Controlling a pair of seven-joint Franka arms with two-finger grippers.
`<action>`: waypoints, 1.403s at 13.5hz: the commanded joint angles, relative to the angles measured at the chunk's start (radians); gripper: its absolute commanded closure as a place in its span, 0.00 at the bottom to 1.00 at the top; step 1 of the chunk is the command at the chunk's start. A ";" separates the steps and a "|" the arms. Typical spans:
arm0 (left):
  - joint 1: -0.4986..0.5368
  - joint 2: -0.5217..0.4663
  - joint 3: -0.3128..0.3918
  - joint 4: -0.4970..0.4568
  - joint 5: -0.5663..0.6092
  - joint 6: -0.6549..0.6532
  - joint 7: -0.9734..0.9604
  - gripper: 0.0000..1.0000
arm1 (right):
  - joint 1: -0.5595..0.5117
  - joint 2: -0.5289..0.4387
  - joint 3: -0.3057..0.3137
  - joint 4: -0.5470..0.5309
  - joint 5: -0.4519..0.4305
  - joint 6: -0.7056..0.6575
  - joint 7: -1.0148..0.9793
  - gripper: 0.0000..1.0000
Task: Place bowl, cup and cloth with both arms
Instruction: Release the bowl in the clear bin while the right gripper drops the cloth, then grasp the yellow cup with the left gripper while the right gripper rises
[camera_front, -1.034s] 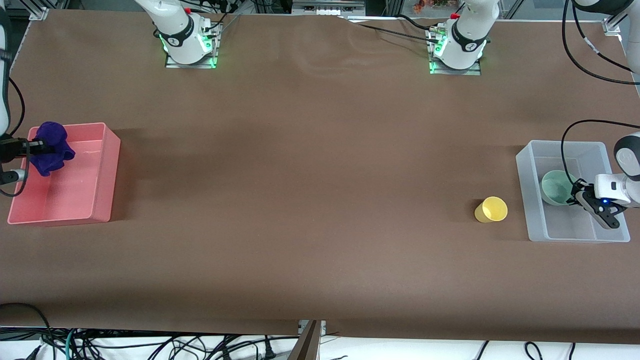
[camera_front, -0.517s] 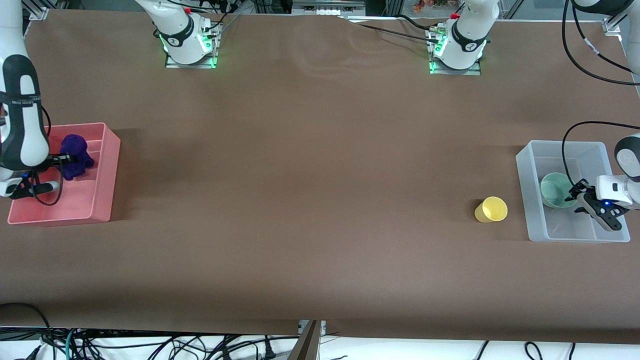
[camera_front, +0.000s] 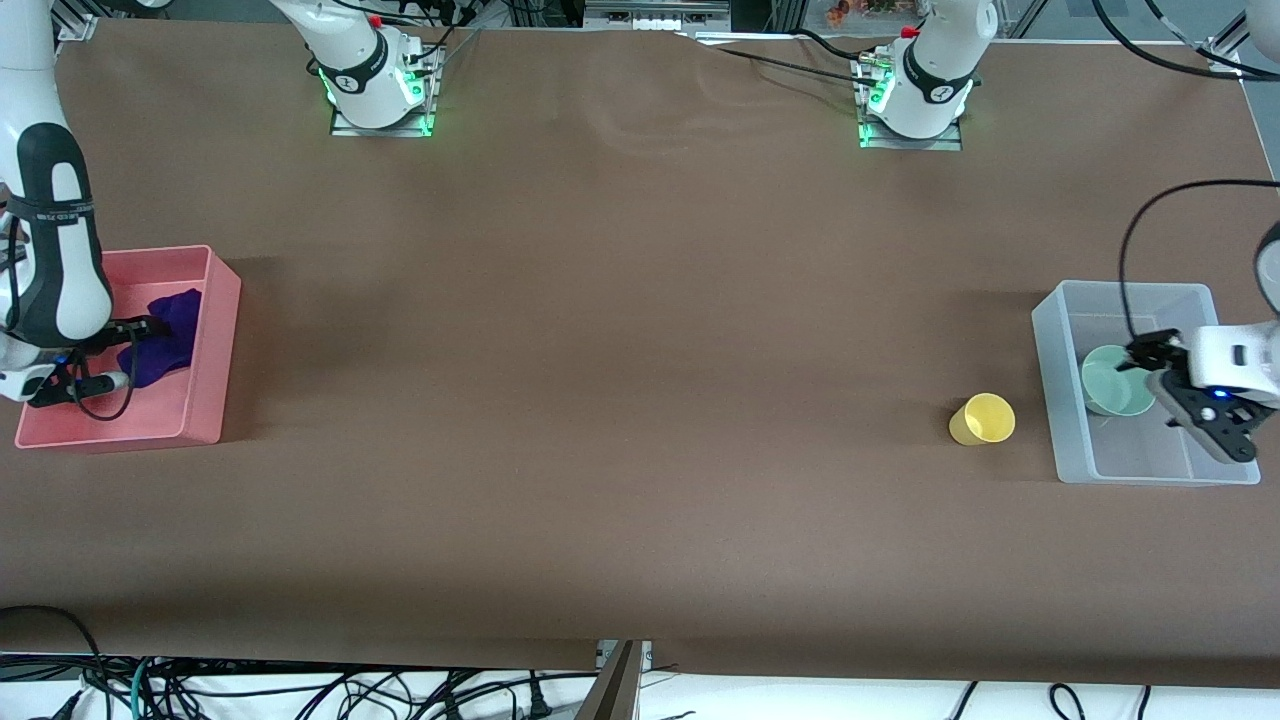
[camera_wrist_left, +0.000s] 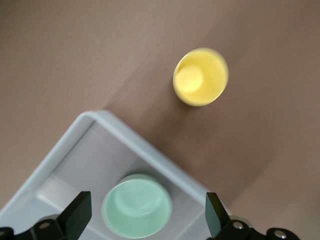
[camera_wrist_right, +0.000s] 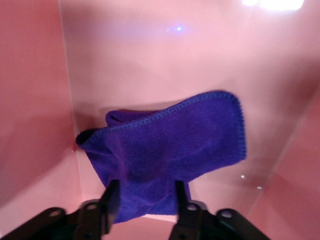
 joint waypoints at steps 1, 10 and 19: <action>-0.063 0.027 -0.001 -0.034 0.012 0.003 -0.183 0.00 | 0.001 -0.108 0.018 0.035 0.018 -0.085 -0.006 0.00; -0.093 0.220 -0.002 -0.047 -0.002 0.227 -0.332 0.18 | 0.100 -0.370 0.226 0.119 -0.025 -0.310 0.373 0.00; -0.088 0.268 -0.002 -0.051 -0.051 0.270 -0.357 1.00 | 0.157 -0.511 0.284 0.143 -0.041 -0.461 0.480 0.00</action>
